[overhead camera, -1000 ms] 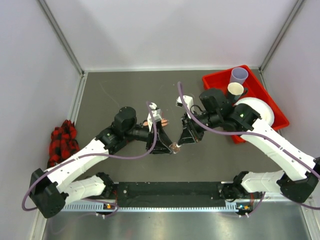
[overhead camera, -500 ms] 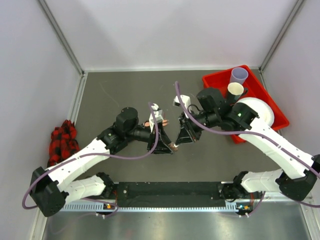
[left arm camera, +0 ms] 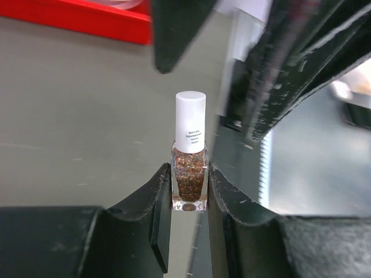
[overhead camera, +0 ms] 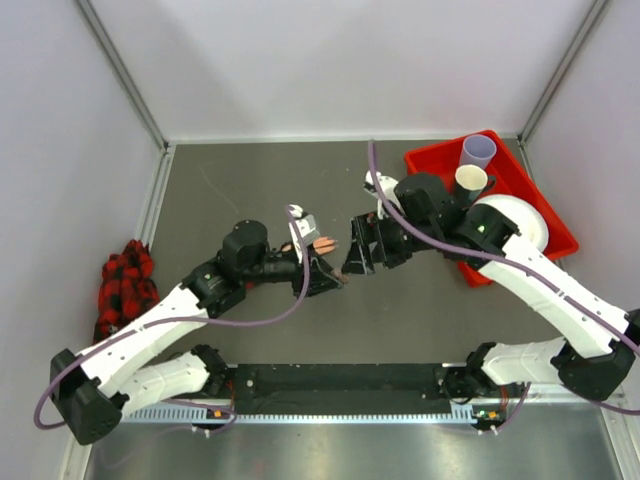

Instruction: Paint the nails

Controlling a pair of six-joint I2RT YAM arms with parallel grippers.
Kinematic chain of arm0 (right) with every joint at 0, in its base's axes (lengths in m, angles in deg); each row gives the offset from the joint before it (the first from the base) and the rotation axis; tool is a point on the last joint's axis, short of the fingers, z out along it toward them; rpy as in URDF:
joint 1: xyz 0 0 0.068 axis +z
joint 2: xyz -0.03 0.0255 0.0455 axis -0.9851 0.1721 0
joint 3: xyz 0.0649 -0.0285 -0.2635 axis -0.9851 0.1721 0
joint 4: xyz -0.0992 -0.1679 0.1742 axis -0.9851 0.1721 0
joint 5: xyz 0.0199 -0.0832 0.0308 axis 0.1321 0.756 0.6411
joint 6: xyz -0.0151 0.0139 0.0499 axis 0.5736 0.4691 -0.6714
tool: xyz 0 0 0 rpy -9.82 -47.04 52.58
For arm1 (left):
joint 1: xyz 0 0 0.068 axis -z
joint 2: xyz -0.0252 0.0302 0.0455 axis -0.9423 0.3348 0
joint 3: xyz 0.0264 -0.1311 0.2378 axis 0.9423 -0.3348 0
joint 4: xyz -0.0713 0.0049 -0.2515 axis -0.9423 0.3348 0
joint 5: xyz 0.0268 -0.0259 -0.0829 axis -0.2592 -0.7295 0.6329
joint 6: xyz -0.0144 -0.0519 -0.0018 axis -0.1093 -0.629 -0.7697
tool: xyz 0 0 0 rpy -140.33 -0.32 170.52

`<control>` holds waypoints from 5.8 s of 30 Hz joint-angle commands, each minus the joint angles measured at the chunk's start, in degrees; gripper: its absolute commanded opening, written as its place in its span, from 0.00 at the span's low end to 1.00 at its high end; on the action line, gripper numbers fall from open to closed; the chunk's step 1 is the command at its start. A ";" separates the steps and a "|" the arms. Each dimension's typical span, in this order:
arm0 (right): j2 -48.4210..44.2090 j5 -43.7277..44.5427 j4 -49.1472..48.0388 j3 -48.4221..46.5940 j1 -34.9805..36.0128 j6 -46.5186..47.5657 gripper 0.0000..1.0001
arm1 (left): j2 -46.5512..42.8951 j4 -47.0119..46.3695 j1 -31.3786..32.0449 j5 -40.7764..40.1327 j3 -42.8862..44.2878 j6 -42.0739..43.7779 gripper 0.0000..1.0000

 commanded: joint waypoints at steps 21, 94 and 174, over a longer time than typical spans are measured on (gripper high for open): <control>6.65 17.56 -7.20 -7.43 5.39 -21.82 0.47 | -8.68 -3.70 1.91 -24.20 -1.15 3.38 0.00; 6.56 35.74 -9.66 -11.74 15.85 -17.24 0.49 | -16.50 -0.79 2.53 -32.20 -0.27 4.52 0.00; 15.43 37.60 -1.22 -23.61 18.04 -11.45 0.40 | -12.63 6.15 2.44 -29.39 5.09 7.33 0.00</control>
